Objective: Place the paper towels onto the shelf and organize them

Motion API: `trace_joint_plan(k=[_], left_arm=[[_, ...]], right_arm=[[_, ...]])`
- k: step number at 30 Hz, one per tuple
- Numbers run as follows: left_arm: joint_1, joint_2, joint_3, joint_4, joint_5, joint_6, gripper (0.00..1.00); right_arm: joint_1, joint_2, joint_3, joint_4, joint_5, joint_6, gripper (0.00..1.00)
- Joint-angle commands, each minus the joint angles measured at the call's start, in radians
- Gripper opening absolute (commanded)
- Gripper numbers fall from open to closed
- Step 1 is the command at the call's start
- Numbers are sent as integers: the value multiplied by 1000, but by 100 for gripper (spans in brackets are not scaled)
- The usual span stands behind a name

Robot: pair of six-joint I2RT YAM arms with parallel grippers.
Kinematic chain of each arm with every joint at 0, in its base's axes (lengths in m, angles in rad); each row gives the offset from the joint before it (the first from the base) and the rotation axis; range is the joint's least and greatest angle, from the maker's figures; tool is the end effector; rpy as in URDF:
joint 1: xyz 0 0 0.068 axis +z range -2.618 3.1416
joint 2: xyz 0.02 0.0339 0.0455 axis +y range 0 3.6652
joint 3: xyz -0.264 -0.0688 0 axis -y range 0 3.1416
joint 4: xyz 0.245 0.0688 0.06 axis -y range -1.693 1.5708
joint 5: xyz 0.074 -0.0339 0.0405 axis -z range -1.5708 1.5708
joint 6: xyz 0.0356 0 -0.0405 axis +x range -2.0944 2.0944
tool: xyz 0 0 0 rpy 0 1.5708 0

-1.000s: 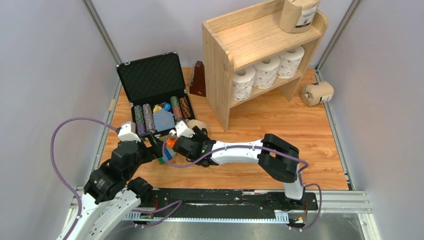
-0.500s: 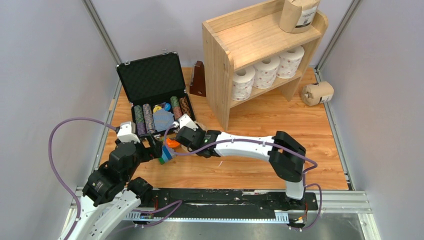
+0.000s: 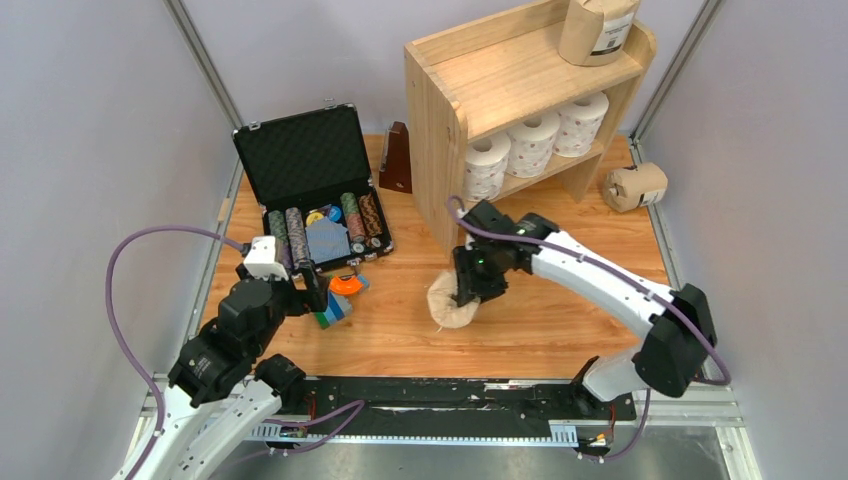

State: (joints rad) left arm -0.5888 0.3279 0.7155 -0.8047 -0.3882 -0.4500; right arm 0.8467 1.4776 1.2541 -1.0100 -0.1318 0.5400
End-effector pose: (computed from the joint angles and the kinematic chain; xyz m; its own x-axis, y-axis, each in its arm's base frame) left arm 0.0674 -0.0288 0.3033 -0.4018 -0.2158 -0.8899 0.0572 0.9640 -0.2596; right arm 0.1845 0.2157 0.2774 -0.9328 -0.2854 -0.2201 -0.3402 0.8988 0.2765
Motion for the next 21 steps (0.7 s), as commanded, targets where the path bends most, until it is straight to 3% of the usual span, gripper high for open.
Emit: trace_joint_plan(k=[1, 11, 21], left_arm=[[-2, -4, -8, 67, 21, 47, 100], [-3, -37, -17, 68, 7, 45, 100], [-3, -46, -21, 70, 2, 44, 100]], right_arm=[[-166, -110, -82, -62, -195, 24, 25], [-456, -62, -140, -32, -274, -85, 32], [-493, -21, -198, 37, -231, -81, 55]])
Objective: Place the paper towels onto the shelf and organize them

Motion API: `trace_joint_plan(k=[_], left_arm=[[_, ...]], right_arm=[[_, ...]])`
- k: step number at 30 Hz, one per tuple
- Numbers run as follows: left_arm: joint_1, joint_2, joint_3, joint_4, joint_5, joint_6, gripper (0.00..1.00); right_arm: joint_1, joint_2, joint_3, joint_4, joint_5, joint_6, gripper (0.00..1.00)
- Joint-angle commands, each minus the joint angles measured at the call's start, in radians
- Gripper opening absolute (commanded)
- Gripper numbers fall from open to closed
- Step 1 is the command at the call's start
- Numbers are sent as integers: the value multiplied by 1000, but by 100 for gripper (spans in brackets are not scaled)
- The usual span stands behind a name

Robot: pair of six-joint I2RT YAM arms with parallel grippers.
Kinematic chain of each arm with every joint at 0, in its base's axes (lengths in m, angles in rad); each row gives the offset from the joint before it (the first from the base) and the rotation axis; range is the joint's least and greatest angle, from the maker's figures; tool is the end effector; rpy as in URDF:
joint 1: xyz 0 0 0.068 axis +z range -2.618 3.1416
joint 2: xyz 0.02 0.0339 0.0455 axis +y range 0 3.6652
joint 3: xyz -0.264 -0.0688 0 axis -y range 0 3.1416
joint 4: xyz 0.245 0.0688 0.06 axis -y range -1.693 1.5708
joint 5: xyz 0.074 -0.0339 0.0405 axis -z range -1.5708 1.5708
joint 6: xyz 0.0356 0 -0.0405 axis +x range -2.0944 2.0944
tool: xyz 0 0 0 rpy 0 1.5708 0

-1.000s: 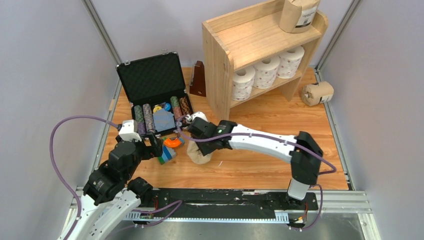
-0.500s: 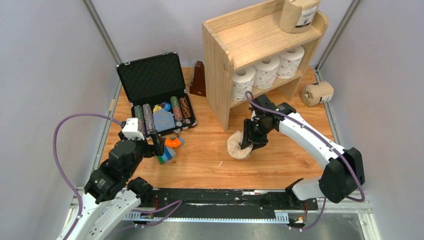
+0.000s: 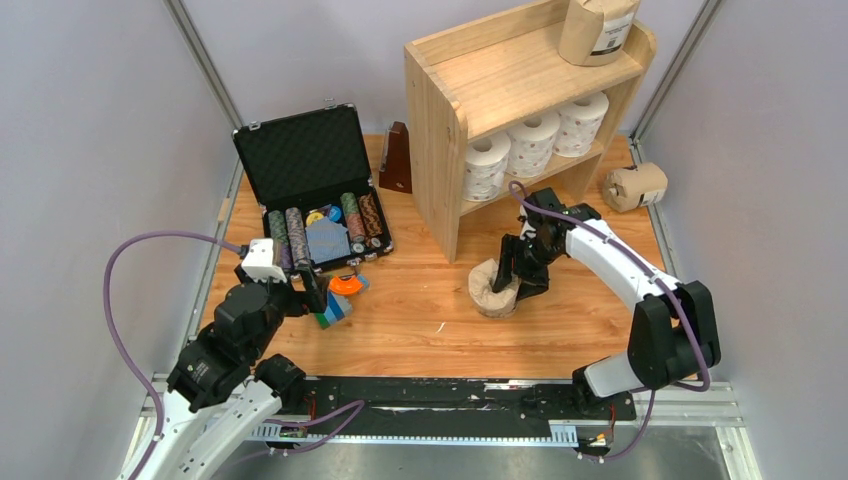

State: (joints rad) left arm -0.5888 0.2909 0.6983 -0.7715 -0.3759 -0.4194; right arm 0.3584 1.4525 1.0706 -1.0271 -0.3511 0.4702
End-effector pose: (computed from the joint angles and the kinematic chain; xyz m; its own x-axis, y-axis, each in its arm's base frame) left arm 0.0641 -0.0271 0.3032 -0.3647 -0.2119 -0.9067 0.0907 0.9610 -0.2611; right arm 0.2353 0.1012 0.2340 -0.9967 0.0810 0.0102 0.0788 0.9234 0.3756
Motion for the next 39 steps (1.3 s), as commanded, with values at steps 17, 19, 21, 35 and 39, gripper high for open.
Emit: trace_joint_plan(k=[17, 19, 21, 35, 39], left_arm=[[-3, -14, -1, 26, -57, 7, 100], [-3, -17, -3, 27, -56, 7, 100], [-3, -19, -3, 29, -55, 9, 100], [-2, -15, -5, 34, -39, 13, 100], [-2, -14, -5, 34, -41, 11, 100]], right_arm=[[-1, -122, 198, -50, 210, -203, 70], [2, -134, 211, -43, 219, -236, 70], [12, -149, 215, -27, 216, -269, 70], [37, -139, 180, 73, 125, -378, 72], [44, -86, 160, 85, 160, -376, 71]])
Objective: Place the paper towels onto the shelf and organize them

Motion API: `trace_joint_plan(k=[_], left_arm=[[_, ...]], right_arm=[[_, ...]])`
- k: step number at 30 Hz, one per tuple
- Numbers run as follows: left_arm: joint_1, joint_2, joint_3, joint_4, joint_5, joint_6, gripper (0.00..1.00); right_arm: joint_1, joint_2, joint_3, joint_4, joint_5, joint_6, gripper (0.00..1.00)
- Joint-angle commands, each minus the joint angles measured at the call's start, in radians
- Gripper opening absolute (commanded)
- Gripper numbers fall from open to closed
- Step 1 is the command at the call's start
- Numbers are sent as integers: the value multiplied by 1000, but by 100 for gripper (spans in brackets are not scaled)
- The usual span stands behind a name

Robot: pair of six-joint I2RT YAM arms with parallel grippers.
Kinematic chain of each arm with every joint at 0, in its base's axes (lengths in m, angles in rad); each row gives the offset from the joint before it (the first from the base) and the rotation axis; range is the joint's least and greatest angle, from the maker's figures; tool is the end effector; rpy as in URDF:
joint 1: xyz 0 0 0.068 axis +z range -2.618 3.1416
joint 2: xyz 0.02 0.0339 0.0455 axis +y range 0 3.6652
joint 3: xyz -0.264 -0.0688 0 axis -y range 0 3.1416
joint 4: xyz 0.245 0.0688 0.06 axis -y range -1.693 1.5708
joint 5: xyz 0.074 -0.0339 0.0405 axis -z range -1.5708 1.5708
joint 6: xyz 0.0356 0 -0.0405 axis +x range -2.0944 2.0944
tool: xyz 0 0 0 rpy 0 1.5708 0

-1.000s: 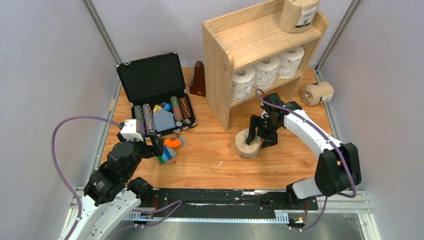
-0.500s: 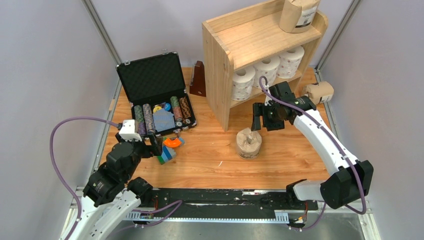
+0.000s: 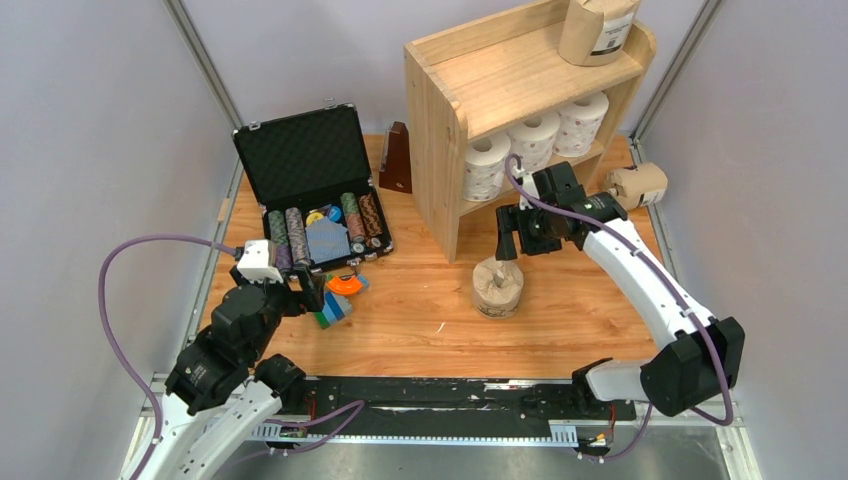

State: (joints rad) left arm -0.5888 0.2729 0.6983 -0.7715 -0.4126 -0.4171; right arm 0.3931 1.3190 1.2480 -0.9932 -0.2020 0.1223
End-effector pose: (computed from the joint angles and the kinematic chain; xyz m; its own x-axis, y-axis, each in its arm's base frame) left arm 0.0615 -0.0239 0.3042 -0.3369 -0.2212 -0.9152 0.0641 0.9644 -0.2567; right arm 0.2335 0.1045 0.3164 -0.8584 -0.2266 -0.4602 -0.3632 0.9020 0.2333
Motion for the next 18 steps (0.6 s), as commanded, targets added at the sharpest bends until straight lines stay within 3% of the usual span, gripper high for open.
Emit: trace_joint_plan(k=[1, 18], left_arm=[[-3, 4, -5, 34, -3, 9, 100], [-3, 18, -6, 37, 12, 11, 100]], right_arm=[[11, 62, -21, 49, 20, -24, 70], [27, 139, -103, 59, 43, 18, 53]])
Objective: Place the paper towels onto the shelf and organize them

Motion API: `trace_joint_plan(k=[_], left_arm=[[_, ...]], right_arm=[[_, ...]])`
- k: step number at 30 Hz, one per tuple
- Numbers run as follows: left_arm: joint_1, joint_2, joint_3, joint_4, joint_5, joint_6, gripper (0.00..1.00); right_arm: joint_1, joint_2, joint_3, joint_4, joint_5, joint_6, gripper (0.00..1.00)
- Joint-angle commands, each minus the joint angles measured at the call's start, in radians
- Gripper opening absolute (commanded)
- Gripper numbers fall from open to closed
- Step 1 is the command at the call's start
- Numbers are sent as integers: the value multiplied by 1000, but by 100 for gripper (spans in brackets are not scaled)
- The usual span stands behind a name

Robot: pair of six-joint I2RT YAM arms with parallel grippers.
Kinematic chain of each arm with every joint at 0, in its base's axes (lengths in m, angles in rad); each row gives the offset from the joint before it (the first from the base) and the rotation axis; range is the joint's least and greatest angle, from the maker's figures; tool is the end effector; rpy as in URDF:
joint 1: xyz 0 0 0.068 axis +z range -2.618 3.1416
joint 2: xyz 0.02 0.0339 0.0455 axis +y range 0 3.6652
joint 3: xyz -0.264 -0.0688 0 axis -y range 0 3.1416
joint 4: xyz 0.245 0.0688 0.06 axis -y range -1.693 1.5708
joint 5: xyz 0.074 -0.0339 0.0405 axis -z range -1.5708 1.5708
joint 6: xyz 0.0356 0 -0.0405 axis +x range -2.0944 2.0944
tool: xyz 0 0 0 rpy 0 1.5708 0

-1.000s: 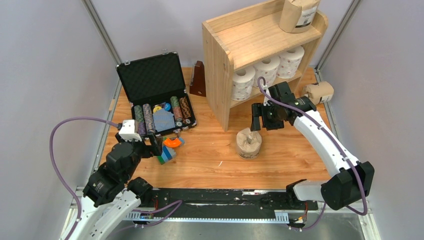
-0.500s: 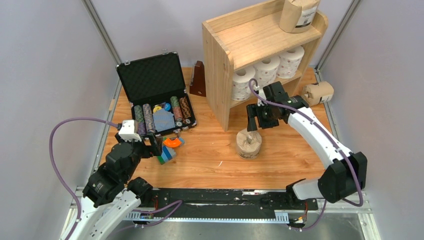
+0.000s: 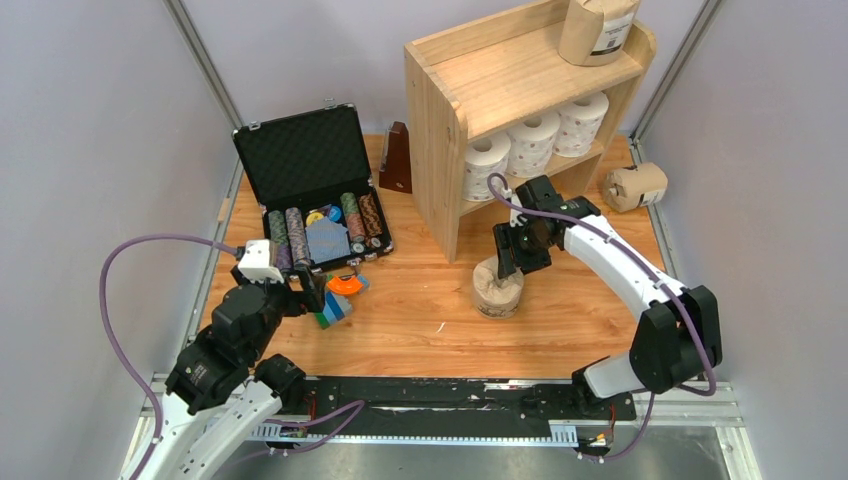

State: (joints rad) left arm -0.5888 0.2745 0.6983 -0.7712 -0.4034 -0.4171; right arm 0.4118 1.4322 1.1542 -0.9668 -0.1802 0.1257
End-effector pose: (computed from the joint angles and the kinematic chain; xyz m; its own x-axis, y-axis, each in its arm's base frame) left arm 0.0617 -0.0244 0.3042 -0.3414 -0.2200 -0.9138 0.0717 0.9633 -0.2587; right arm 0.2453 0.1141 0.2621 -0.9173 -0.2660 -0.2964 -0.3340 0.9192 0.2086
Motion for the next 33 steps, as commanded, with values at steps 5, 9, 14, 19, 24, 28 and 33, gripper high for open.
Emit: trace_joint_plan(k=[5, 9, 14, 19, 24, 28, 33], left_arm=[[-3, 23, -6, 38, 7, 12, 100], [-2, 26, -6, 37, 13, 13, 100], [-3, 38, -7, 43, 26, 17, 100], [-3, 54, -6, 48, 44, 22, 100], [-3, 60, -8, 51, 54, 26, 100], [-3, 66, -8, 53, 60, 27, 100], [-2, 74, -8, 55, 67, 29, 100]], right_arm=[[14, 50, -1, 41, 29, 26, 40], [15, 36, 1, 24, 45, 56, 27], [14, -23, 32, -32, 67, 106, 16], [13, -80, 145, -144, 130, 160, 14], [12, -126, 352, -250, 224, 193, 13], [10, -166, 513, -272, 315, 198, 13], [11, -174, 759, -297, 415, 174, 16]])
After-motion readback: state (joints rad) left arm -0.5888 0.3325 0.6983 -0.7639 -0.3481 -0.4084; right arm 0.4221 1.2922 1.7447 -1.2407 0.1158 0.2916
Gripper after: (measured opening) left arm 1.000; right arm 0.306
